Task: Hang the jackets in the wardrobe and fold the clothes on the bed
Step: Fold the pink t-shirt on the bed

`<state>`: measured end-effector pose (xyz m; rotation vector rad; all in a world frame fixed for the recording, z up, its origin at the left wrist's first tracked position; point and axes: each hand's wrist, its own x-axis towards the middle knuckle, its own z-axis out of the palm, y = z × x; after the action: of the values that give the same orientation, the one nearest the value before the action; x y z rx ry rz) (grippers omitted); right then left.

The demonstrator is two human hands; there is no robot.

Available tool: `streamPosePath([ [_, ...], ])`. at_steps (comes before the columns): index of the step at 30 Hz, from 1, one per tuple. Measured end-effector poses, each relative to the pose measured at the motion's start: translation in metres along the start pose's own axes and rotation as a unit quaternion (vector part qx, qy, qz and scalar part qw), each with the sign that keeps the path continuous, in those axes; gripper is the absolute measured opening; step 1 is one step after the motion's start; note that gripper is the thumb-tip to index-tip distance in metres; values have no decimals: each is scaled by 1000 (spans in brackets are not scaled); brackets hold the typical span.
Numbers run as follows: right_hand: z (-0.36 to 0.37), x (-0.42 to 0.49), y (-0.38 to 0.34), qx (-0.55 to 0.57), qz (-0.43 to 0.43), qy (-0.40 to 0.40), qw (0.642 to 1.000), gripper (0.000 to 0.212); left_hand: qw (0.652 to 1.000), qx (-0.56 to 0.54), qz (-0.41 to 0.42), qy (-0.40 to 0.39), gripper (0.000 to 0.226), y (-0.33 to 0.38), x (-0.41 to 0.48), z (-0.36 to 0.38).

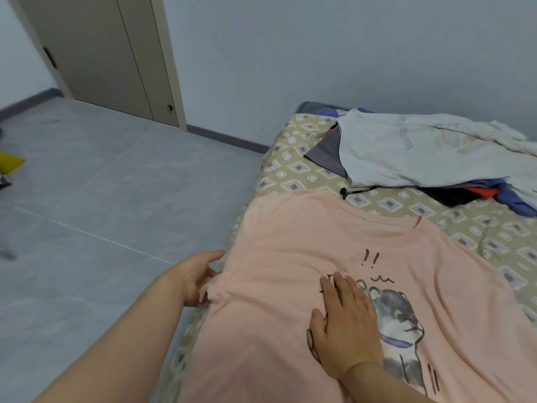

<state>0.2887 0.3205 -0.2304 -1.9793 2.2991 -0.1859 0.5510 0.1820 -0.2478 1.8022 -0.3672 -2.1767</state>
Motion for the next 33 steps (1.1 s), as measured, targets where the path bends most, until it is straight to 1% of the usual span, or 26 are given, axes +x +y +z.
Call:
streamPosePath([
  [3,0,1,0,-5,-2,5,1000,63,997,-41,-10,-66,33,-1,1,9],
  [6,2,1,2,0,2,-12,1000,64,984,-147,36,-90,31,-7,2,13],
  [8,3,1,2,-5,-2,-30,1000,67,960,-242,86,-113,29,-8,-4,12],
  [10,3,1,3,-5,-5,-28,1000,68,928,-321,147,-116,25,-5,-15,11],
  [12,2,1,3,0,-4,-25,1000,68,902,-365,214,-87,19,4,-30,14],
  [13,1,1,2,2,-4,-28,1000,68,892,-367,255,-62,18,10,-38,20],
  [14,2,1,3,2,-4,-33,999,68,886,-346,306,-35,20,17,-47,28],
  [15,2,1,2,-1,-5,-38,999,68,884,-298,360,5,26,23,-55,40],
  [16,2,1,2,-5,-6,-42,999,69,883,-210,416,60,31,26,-62,54],
  [17,2,1,2,-8,-6,-43,999,69,873,-89,465,116,37,27,-69,68],
  [18,2,1,2,-8,-6,-40,999,68,857,32,495,141,44,24,-72,84],
  [19,1,1,2,-8,-4,-35,999,68,846,133,500,127,51,19,-72,100],
  [20,0,1,1,-9,-1,-29,1000,68,847,205,484,80,53,12,-69,114],
  [21,-1,0,1,-10,0,-21,1000,68,849,263,458,28,45,2,-62,127],
  [22,-1,0,0,-9,0,-14,1000,69,846,301,441,0,34,-7,-55,137],
  [23,-2,0,-1,-8,-1,-10,1000,68,841,315,439,5,26,-14,-50,142],
  [25,-1,0,-1,-4,-4,-8,1000,68,836,295,457,69,31,-19,-42,141],
  [26,0,1,0,-4,-5,-10,1000,69,822,302,473,101,38,-20,-38,137],
  [27,1,1,1,-5,-5,-15,1000,71,791,343,490,127,44,-22,-32,132],
  [28,2,1,2,-7,-5,-19,1000,72,744,419,499,144,48,-25,-27,127],
  [30,2,1,3,-9,-6,-16,1000,72,632,578,488,168,56,-32,-16,122],
  [31,1,1,2,-6,-5,-15,1000,72,591,623,478,182,59,-36,-12,121],
  [32,0,1,2,0,-6,-14,1000,71,571,644,468,198,63,-38,-8,121],
  [33,1,1,2,5,-7,-13,1000,71,566,650,461,211,66,-40,-7,122],
])
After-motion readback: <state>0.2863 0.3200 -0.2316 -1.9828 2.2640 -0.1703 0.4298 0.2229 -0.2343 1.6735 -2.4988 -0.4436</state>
